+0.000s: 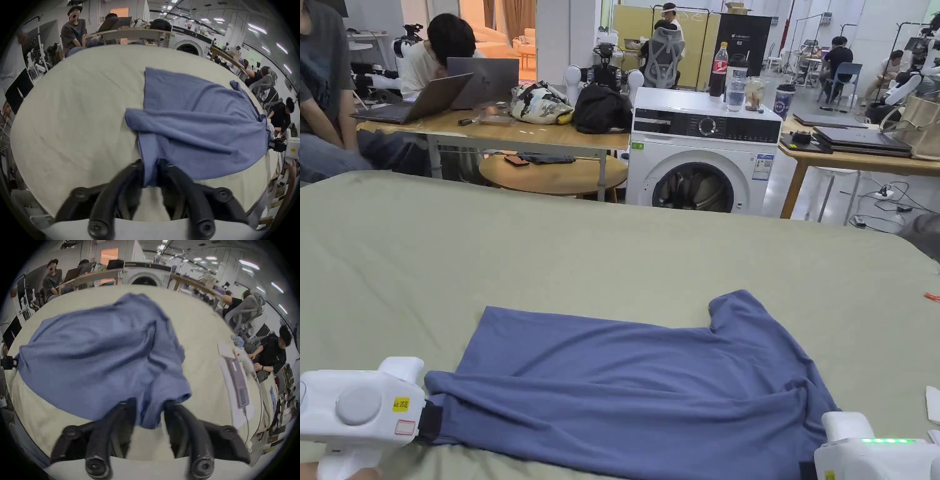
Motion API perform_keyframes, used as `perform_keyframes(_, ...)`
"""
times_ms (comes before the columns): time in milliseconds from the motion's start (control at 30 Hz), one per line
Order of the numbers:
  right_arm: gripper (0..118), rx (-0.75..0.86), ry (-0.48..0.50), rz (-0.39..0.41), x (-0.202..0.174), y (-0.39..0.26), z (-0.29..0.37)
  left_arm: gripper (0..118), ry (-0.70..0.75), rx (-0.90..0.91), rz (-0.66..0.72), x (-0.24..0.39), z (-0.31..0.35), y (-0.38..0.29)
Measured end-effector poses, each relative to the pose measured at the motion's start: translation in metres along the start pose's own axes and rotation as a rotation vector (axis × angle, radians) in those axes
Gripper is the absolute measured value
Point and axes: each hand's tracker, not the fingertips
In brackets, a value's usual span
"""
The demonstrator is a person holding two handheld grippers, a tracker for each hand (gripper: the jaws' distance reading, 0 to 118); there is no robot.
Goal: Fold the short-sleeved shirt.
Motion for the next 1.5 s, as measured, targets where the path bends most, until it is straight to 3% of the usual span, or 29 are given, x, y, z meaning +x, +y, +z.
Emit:
perform_keyframes(33, 50, 0.052, -0.017, -0.013, -0.001, 0.004, 0.008, 27, 0.015, 0.032, -0.006, 0.004, 0.006, 0.003)
perform_keyframes(133, 51, 0.171, -0.036, -0.025, -0.009, 0.021, 0.030, 35, 0.030, 0.148, -0.034, 0.024, 0.035, 0.012)
perform_keyframes(300, 48, 0.382, -0.033, -0.085, -0.025, 0.041, 0.046, 35, 0.050, 0.370, -0.092, 0.052, 0.061, 0.019)
perform_keyframes(333, 40, 0.418, -0.037, -0.090, -0.029, 0.042, 0.048, 35, 0.071, 0.403, -0.114, 0.058, 0.063, 0.019)
perform_keyframes(400, 2, 0.487, -0.039, -0.094, -0.036, 0.046, 0.049, 35, 0.103, 0.474, -0.127, 0.064, 0.061, 0.017)
perform_keyframes(433, 0, 0.502, -0.035, -0.094, -0.040, 0.047, 0.048, 28, 0.101, 0.514, -0.127, 0.067, 0.063, 0.014)
perform_keyframes(500, 0, 0.534, -0.027, -0.126, -0.048, 0.047, 0.051, 0, 0.103, 0.543, -0.120, 0.073, 0.064, 0.012)
perform_keyframes(600, 0, 0.535, 0.040, -0.145, -0.054, 0.050, 0.048, 0, 0.132, 0.573, -0.121, 0.077, 0.060, 0.011)
perform_keyframes(667, 0, 0.555, 0.117, -0.165, -0.057, 0.050, 0.049, 0, 0.118, 0.567, -0.113, 0.073, 0.057, 0.016)
perform_keyframes(867, 0, 0.573, 0.073, -0.134, -0.067, 0.065, 0.042, 0, 0.098, 0.500, -0.052, 0.048, 0.038, 0.054)
perform_keyframes(1167, 0, 0.504, 0.128, -0.148, -0.060, 0.107, 0.006, 0, 0.005, 0.259, -0.018, 0.008, -0.033, 0.171)
perform_keyframes(1300, 0, 0.463, 0.140, -0.136, -0.062, 0.120, -0.004, 57, -0.052, 0.091, 0.042, 0.004, -0.074, 0.214)
perform_keyframes(1500, 0, 0.418, 0.136, -0.116, -0.060, 0.129, -0.020, 61, -0.032, -0.045, 0.077, 0.006, -0.131, 0.235)
